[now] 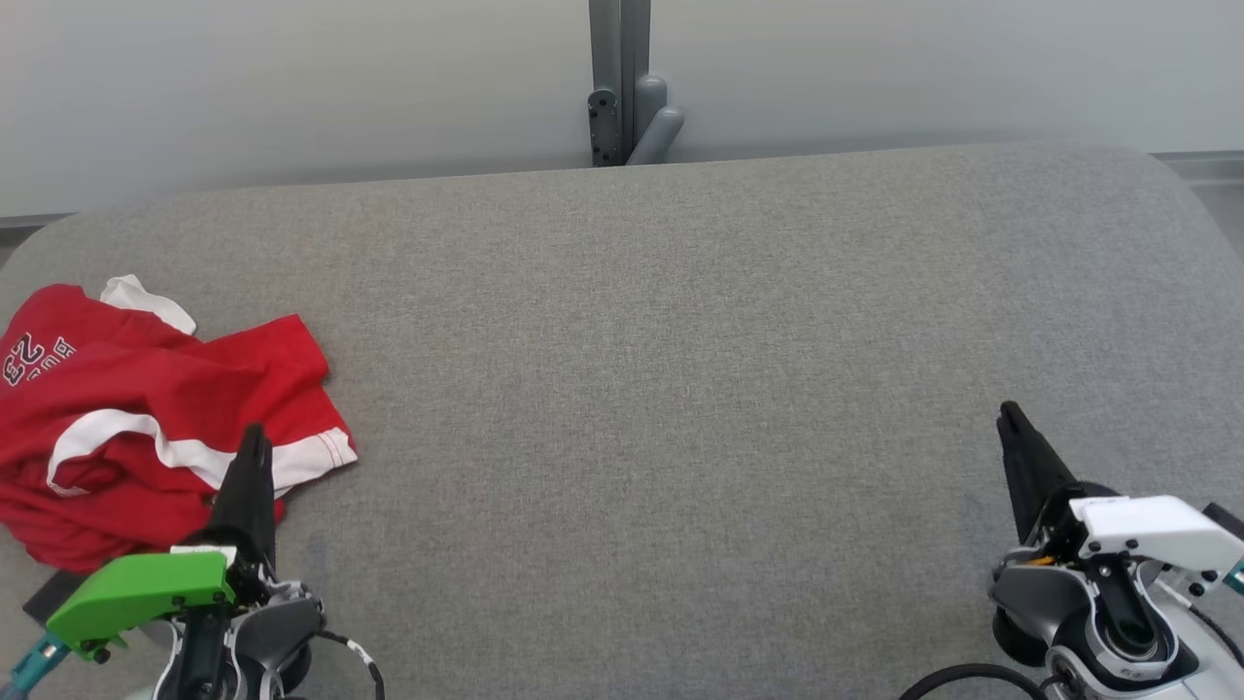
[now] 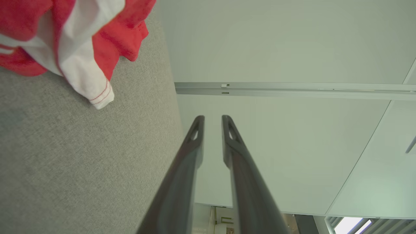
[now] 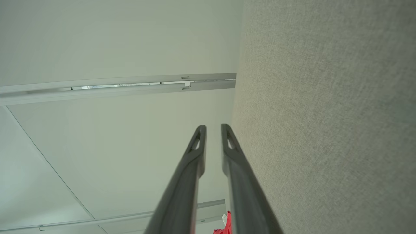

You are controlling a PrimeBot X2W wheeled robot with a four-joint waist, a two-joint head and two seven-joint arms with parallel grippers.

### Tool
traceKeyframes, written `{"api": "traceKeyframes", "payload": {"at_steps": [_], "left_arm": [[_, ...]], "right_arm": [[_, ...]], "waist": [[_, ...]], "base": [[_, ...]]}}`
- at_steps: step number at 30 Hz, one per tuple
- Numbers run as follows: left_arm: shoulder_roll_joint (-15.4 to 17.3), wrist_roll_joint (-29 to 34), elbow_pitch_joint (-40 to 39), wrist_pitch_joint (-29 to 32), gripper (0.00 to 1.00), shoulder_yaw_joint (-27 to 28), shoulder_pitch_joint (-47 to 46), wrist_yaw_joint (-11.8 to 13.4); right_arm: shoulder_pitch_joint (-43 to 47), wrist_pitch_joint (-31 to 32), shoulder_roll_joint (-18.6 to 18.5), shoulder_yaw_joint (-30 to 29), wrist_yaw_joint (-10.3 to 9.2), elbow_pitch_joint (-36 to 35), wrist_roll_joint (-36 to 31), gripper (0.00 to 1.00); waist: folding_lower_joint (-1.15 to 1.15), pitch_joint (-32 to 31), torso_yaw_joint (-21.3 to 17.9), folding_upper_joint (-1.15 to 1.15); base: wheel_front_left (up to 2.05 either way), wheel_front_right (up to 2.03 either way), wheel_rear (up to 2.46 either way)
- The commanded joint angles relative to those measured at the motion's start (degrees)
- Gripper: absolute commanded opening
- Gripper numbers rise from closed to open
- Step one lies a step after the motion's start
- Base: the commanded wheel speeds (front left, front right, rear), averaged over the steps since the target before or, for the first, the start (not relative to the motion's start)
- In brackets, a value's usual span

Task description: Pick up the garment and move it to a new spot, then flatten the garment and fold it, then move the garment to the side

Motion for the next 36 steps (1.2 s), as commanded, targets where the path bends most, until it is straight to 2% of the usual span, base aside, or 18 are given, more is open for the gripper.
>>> {"api": "traceKeyframes", "payload": {"at_steps": [1,7,13,25,26,36], "left_arm": [[-0.1,0.0,0.5,0.0,1.00,0.0,0.4,0.0],[0.0,0.0,0.5,-1.7,1.00,-1.5,1.1,-0.5],[0.5,3.6,1.0,-3.5,1.00,-2.7,1.4,-0.8],[0.1,18.7,0.0,-6.6,1.00,-3.1,2.4,-0.6],[0.1,18.7,0.0,-6.6,1.00,-3.1,2.4,-0.6],[0.1,32.3,1.4,-9.0,1.00,-3.9,3.9,-1.3]], "right_arm": [[0.5,0.0,0.4,0.1,0.00,0.3,0.0,1.00],[1.6,-0.1,1.6,-1.3,0.00,-0.1,-2.7,1.00],[2.6,-0.2,2.7,-3.1,0.00,-1.0,-11.2,1.00],[4.5,-0.4,4.3,-5.1,0.01,-3.3,-32.5,1.00],[4.5,-0.4,4.3,-5.1,0.01,-3.3,-32.5,1.00],[6.0,-0.5,5.4,-8.1,0.01,-3.4,-48.2,1.00]], "waist": [[0.00,0.0,0.0,0.00],[0.00,-0.1,0.0,0.11],[0.00,0.0,-0.1,0.01],[0.00,0.1,-0.2,0.00],[0.00,0.1,-0.2,0.00],[0.00,0.0,-0.4,0.00]], "base": [[0.00,0.00,0.00],[0.00,0.00,0.00],[0.00,0.00,0.00],[0.00,0.00,0.00],[0.00,0.00,0.00],[0.00,0.00,0.00]]}}
